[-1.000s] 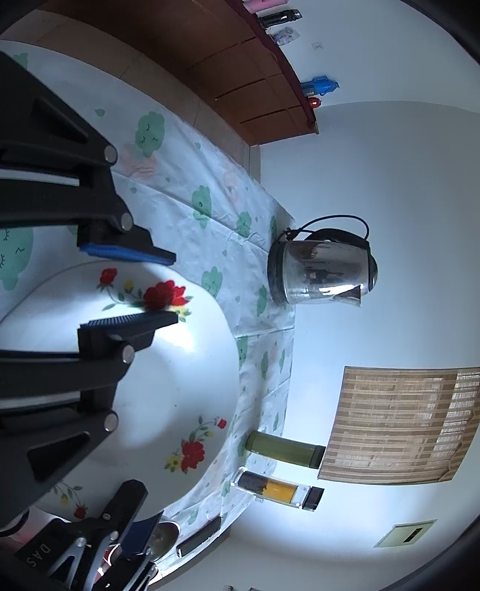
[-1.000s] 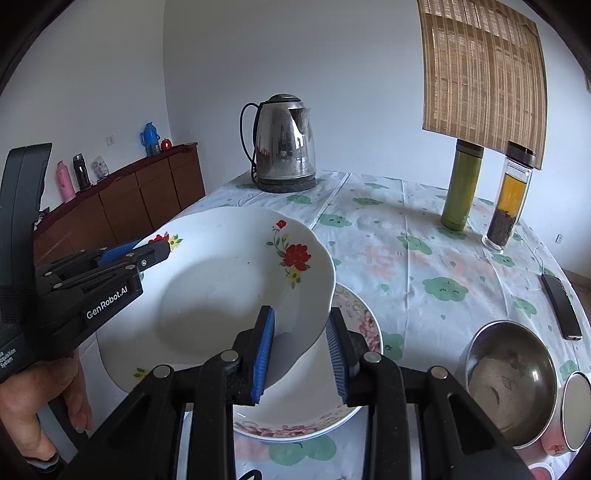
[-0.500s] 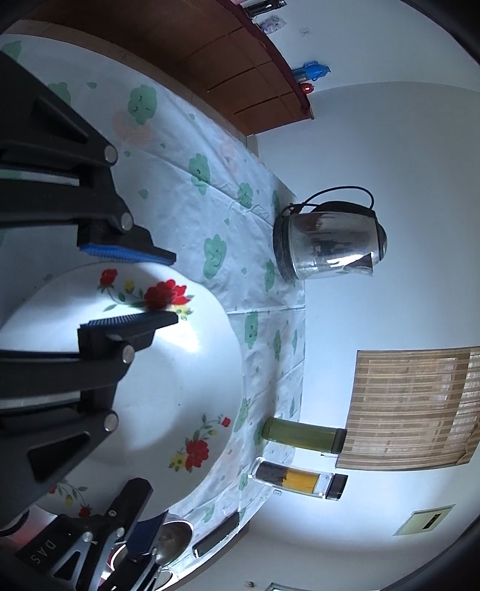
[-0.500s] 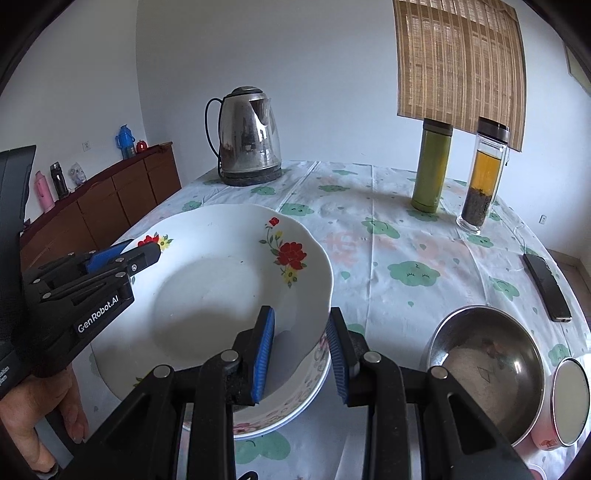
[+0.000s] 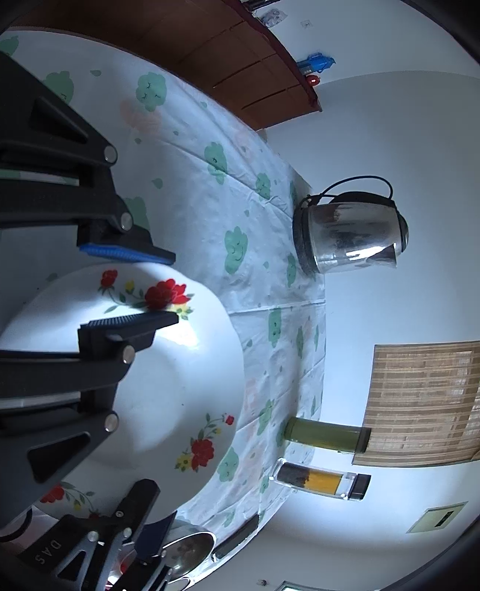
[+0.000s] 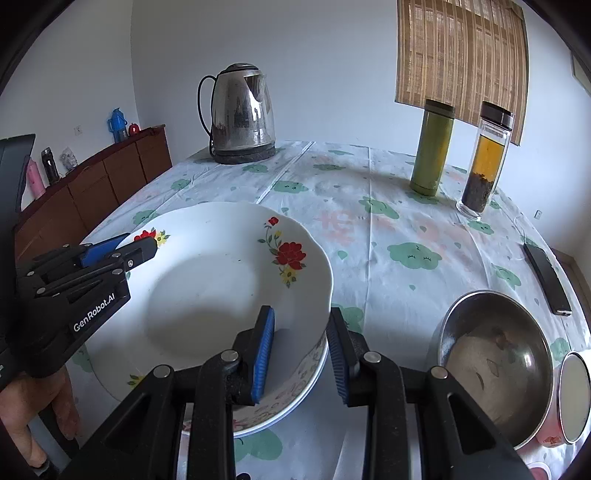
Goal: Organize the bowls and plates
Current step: 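Lower the red-flower plate onto the pink-floral plate with the left tool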
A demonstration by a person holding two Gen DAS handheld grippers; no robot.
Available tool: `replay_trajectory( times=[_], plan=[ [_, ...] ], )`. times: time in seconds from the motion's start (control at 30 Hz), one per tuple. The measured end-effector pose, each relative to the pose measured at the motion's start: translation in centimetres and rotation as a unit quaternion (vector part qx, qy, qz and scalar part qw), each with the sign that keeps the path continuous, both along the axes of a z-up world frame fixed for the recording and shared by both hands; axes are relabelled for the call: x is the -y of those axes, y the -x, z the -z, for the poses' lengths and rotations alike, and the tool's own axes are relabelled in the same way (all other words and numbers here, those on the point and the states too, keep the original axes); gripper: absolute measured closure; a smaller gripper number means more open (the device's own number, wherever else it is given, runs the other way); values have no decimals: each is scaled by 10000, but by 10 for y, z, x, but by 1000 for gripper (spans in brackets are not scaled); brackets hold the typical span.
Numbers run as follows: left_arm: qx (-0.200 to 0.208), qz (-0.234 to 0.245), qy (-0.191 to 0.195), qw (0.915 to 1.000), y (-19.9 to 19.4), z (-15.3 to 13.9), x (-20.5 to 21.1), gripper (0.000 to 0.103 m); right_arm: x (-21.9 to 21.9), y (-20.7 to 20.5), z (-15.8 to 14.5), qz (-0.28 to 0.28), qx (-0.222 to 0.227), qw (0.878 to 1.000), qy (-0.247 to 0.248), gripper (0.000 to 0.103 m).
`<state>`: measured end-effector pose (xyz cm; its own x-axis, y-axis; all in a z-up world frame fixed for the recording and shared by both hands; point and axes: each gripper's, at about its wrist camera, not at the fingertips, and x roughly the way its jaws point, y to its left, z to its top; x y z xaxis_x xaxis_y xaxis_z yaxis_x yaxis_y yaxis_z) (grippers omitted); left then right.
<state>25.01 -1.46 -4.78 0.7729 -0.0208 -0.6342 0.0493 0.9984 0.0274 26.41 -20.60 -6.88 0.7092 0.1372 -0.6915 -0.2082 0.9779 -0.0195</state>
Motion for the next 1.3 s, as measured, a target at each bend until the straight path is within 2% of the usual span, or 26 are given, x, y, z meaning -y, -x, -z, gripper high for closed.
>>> replay_trajectory(
  times=[0.73, 1.3],
  plan=[
    [-210, 179, -164, 9995, -3, 16, 9, 79, 2, -8, 13, 101, -204, 9996, 193, 72],
    [-175, 230, -292, 9992, -2, 21, 11, 77, 0, -10, 20, 48, -276, 9991, 325, 70]
  ],
)
